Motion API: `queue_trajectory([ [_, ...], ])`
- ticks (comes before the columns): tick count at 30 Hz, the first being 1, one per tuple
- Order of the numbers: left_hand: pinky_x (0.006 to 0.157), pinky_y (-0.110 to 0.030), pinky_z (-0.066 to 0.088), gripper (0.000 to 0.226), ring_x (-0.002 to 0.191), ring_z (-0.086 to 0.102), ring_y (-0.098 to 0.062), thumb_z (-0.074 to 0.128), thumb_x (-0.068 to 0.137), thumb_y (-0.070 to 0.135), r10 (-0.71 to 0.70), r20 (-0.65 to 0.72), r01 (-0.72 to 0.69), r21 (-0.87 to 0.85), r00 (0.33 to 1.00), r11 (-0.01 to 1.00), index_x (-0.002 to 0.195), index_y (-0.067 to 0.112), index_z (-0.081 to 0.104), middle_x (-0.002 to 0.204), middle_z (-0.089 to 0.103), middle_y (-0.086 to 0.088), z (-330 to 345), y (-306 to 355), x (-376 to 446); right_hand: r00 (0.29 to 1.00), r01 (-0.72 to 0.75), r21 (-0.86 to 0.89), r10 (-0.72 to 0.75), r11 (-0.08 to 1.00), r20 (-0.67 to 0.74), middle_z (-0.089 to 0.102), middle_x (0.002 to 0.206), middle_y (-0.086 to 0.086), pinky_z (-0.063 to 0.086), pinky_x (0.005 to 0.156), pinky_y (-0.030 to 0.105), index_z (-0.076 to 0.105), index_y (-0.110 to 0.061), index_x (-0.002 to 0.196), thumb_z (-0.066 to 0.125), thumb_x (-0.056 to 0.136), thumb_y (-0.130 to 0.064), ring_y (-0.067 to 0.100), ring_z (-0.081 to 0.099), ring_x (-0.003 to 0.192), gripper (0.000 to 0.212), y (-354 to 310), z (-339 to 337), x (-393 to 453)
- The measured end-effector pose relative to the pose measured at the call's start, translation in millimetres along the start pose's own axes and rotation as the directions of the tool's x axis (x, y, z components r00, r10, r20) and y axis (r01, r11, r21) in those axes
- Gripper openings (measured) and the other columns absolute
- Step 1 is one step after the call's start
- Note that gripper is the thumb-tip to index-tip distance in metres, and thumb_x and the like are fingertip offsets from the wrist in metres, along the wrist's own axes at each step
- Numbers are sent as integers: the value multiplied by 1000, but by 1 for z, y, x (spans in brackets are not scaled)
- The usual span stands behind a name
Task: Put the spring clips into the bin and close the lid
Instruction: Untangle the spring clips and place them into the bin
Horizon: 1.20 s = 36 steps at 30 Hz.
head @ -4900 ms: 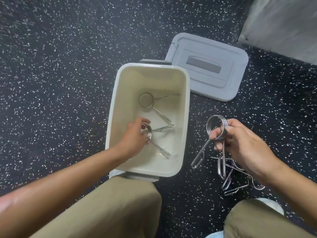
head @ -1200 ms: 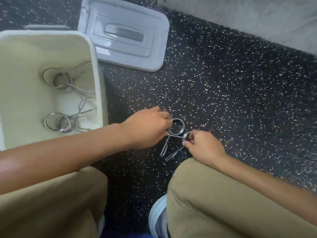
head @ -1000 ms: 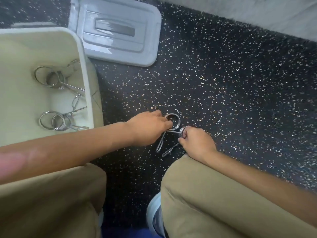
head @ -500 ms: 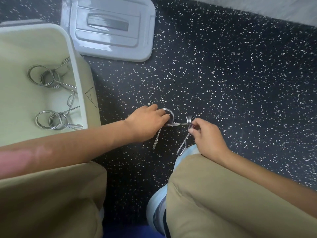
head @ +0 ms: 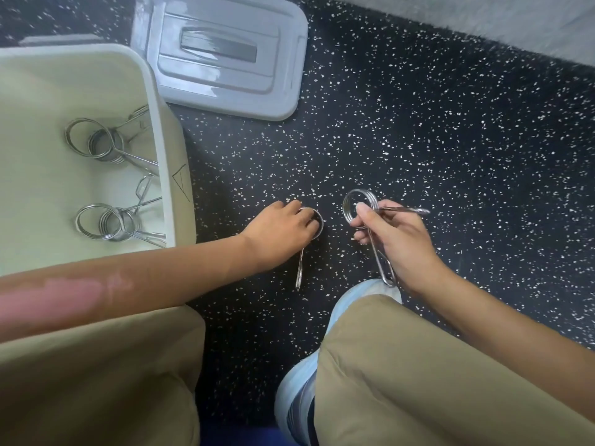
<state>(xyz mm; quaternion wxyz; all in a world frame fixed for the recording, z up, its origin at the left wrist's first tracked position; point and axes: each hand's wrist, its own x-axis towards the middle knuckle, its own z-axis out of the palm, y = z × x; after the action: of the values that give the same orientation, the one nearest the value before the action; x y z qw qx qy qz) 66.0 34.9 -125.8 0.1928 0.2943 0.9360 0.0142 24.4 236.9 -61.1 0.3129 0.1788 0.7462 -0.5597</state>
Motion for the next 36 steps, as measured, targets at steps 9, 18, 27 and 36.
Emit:
queue_trajectory([
  [9,59,-32,34,16,86,60,-25,63,85,12,-120,-27,119,-8,992,993,100,12,67,97,66,-3,-4,-7,-10,966,214,-185,-180,959,183,77,96,7,53,77,20,69,-4,97,65,98,-21,9,69,82,18,-19,6,-8],
  [18,58,-33,33,18,89,54,-23,53,87,13,-355,-101,314,-288,929,904,102,15,63,97,64,0,-58,-16,-52,953,206,-170,-159,964,257,78,100,2,52,80,14,74,-7,101,70,91,-2,1,70,89,12,-39,23,-2],
  [27,59,-34,42,10,80,52,-15,58,90,32,-520,-55,409,-549,852,728,87,23,55,87,53,8,-110,-41,-121,930,92,-23,-78,995,360,75,93,4,51,77,19,71,-5,97,32,84,13,11,69,89,45,-49,48,0],
  [36,63,-35,45,16,72,55,-10,62,86,36,-712,13,537,-667,702,517,74,29,54,73,58,15,-116,-75,-166,921,175,-36,-151,984,360,76,94,13,55,95,42,70,6,97,65,95,-17,23,72,91,23,-70,96,-4],
])
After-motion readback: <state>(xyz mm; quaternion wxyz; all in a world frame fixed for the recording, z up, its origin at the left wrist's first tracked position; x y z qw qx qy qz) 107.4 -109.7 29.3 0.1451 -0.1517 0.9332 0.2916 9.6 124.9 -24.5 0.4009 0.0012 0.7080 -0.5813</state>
